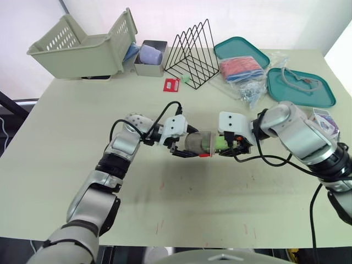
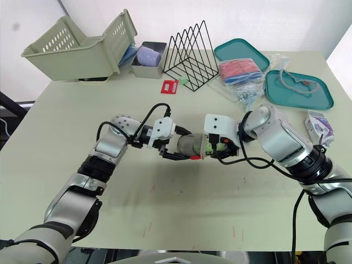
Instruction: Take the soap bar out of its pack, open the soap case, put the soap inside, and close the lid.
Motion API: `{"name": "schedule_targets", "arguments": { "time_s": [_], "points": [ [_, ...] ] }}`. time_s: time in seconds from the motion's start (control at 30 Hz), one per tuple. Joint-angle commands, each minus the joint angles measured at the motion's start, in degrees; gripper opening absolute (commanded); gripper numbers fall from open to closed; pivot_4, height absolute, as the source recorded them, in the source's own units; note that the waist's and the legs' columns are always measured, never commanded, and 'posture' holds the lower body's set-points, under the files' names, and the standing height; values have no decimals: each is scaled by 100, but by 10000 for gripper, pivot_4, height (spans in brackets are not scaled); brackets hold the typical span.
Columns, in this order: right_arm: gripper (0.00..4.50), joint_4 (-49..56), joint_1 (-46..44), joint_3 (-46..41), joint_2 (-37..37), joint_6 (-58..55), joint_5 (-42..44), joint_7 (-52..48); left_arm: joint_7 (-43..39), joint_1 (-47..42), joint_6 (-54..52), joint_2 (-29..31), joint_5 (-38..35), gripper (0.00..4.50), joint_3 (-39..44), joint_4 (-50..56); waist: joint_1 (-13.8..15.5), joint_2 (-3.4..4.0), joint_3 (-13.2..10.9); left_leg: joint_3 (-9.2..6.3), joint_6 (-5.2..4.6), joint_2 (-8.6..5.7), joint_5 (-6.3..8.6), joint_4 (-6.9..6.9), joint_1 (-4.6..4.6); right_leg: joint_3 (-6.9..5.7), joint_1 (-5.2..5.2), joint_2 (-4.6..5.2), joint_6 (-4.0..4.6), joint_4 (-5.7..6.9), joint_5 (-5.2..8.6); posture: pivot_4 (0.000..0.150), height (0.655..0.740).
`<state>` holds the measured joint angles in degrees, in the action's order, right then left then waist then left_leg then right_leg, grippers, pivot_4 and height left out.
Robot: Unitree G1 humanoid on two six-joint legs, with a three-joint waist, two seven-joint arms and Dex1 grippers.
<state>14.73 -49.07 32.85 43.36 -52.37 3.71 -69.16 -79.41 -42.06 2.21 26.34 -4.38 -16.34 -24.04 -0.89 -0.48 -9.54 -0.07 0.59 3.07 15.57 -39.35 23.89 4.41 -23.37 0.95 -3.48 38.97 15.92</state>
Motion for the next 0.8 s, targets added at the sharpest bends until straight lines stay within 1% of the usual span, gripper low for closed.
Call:
{"name": "schedule_targets", "arguments": {
  "time_s": [0.03, 0.3, 0.37, 0.4, 0.43, 0.73, 0.8],
  "points": [
    [30070, 175, -208, -40, -72, 5, 75, -69, 188, -62, 3, -37, -88, 34822, 114, 276, 0, 0, 0, 0, 0, 0, 0, 0, 0, 0, 0, 0, 0, 0, 0, 1500, 7400],
    [30070, 279, -113, -122, -100, -50, 157, -55, 245, -59, 20, -18, -44, 34822, 95, 249, 0, 0, 0, 0, 0, 0, 0, 0, 0, 0, 0, 0, 0, 0, 0, 1500, 7400],
    [36458, 288, -85, -142, -65, -41, 167, -64, 247, -60, 24, -14, -33, 34822, 90, 233, 0, 0, 0, 0, 0, 0, 0, 0, 0, 0, 0, 0, 0, 0, 0, 1500, 7400],
    [38933, 286, -72, -154, -35, -26, 173, -77, 244, -60, 26, -13, -29, 34822, 84, 230, 0, 0, 0, 0, 0, 0, 0, 0, 0, 0, 0, 0, 0, 0, 0, 1500, 7400],
    [44538, 285, -64, -160, -13, -15, 183, -82, 245, -60, 27, -10, -27, 34822, 77, 228, -1, 0, 0, 0, 0, 0, 0, 0, 0, 0, 0, 0, 0, 0, 0, 1500, 7400],
    [44538, 265, 112, -353, 252, 156, 271, -28, 213, -20, 34, 36, -1, 34822, 30, 273, 3, 0, 0, 0, 0, 0, 0, 0, 0, 0, 0, 0, 0, 0, 0, 1500, 7400],
    [44538, 136, 240, -491, 433, 371, 235, -17, 191, -8, 23, 62, -11, 34822, 32, 290, 3, 0, 0, 0, 0, 0, 0, 0, 1, 0, 0, 0, 0, -1, 0, 1500, 7400]
  ]
}}
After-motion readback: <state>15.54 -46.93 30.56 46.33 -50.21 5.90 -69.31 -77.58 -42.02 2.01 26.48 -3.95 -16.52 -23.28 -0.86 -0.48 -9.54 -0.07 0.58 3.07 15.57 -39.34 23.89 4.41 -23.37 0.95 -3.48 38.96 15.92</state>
